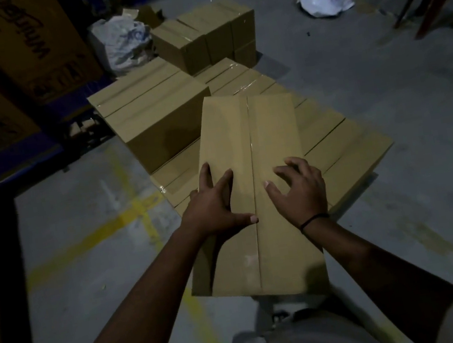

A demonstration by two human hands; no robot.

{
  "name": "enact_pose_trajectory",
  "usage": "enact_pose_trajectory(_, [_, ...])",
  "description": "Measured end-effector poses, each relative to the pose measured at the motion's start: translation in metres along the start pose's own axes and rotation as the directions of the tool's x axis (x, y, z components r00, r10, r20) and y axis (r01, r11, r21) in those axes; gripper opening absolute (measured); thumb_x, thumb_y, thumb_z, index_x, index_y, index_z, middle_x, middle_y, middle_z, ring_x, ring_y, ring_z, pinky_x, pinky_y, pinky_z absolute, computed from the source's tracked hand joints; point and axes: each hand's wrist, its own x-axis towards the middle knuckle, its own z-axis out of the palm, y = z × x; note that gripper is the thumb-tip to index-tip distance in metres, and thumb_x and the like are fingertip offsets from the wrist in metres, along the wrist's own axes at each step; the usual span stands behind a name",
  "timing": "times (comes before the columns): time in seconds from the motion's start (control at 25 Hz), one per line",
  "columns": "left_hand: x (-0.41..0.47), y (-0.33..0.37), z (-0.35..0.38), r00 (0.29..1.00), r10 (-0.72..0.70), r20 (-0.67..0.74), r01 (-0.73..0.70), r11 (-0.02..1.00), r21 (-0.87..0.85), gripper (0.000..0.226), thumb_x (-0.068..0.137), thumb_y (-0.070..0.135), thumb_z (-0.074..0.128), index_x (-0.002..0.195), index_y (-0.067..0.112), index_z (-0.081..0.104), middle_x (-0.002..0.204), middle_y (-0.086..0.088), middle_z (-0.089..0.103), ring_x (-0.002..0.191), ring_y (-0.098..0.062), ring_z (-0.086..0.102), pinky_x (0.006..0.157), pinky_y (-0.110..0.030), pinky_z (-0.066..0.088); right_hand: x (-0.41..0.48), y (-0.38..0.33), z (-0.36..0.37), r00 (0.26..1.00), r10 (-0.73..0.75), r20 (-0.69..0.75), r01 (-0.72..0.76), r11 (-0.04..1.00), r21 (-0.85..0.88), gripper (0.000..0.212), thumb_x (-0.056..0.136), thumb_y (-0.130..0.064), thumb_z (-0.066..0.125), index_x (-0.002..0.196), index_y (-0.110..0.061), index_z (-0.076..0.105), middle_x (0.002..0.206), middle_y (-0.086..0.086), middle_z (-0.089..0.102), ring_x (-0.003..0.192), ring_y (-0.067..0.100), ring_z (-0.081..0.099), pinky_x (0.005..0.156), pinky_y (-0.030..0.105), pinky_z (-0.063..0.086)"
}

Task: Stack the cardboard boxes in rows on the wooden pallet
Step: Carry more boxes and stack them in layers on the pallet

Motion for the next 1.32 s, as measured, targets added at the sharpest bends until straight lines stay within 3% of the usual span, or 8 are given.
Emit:
enact_pose_trajectory(0.16, [0.038,-0.050,-0.008,1.000,0.015,0.022,-0.015,1.000,-0.022,0.129,0.054,0.083,0.076,0.158,0.047,0.009,0.164,0.005,-0.028,0.146,-0.048,0.024,0.111,-0.053,0.041,0.031,-0.026,0.043,1.000,-0.024,0.009,0.025,0.998,-0.054,0.040,0.086,-0.059,0.062,0.115,-0.032,0.068,0.138,-0.011,0.048,0.124,0.021,0.042,0.096,0.039,0.045])
enact_pose_trajectory(0.44, [0.108,-0.172,-0.066,0.989,0.114,0.097,-0.111,0.993,-0.030,0.127,0.055,0.081,0.077,0.158,0.045,0.011,0.165,0.003,-0.025,0.148,-0.045,0.021,0.113,-0.052,0.038,0.064,-0.119,0.138,0.994,0.105,-0.027,-0.107,0.989,-0.102,0.045,0.086,-0.061,0.059,0.117,-0.031,0.068,0.137,-0.012,0.048,0.125,0.021,0.043,0.100,0.041,0.044])
enact_pose_trajectory(0.68, [0.174,-0.251,-0.137,0.946,0.271,0.179,-0.283,0.958,0.043,0.127,0.056,0.085,0.072,0.158,0.044,0.010,0.165,0.004,-0.025,0.149,-0.046,0.016,0.112,-0.055,0.038,0.096,-0.205,0.191,0.958,0.257,-0.124,-0.268,0.960,-0.077,0.046,0.087,-0.060,0.060,0.120,-0.028,0.068,0.138,-0.010,0.048,0.126,0.021,0.043,0.102,0.039,0.043])
enact_pose_trajectory(1.04, [0.291,-0.261,-0.173,0.852,0.433,0.295,-0.488,0.860,0.146,0.122,0.063,0.078,0.075,0.159,0.041,0.009,0.165,0.001,-0.025,0.146,-0.055,0.017,0.111,-0.059,0.035,0.173,-0.220,0.252,0.849,0.437,-0.296,-0.474,0.878,-0.064,0.048,0.082,-0.061,0.062,0.118,-0.031,0.067,0.138,-0.008,0.047,0.124,0.025,0.046,0.103,0.048,0.043])
enact_pose_trajectory(1.32, [0.386,-0.270,-0.166,0.814,0.481,0.325,-0.546,0.825,0.147,0.124,0.057,0.086,0.070,0.158,0.042,0.012,0.165,-0.001,-0.024,0.144,-0.052,0.026,0.111,-0.055,0.038,0.253,-0.204,0.296,0.769,0.609,-0.194,-0.635,0.763,-0.123,0.063,0.080,-0.066,0.059,0.134,-0.033,0.057,0.148,-0.002,0.036,0.130,0.034,0.041,0.105,0.049,0.034])
